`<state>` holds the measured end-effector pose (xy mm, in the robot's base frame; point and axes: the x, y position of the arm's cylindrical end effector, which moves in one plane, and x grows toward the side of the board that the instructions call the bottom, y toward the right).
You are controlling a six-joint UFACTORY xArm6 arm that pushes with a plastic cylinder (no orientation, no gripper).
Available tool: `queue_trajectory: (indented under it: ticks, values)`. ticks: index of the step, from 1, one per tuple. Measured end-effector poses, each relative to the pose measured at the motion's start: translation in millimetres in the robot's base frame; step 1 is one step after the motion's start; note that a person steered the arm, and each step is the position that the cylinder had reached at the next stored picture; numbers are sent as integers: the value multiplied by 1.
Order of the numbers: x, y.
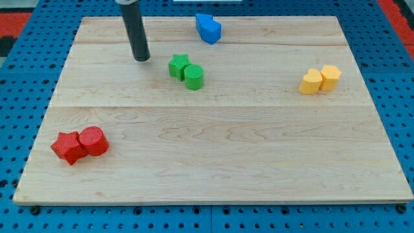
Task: Move the green star and the green circle sown a bit
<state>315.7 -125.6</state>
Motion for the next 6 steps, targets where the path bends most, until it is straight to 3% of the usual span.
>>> queue_trajectory:
  ticks: [2, 6]
  values:
    - [1, 81]
    - [43, 72]
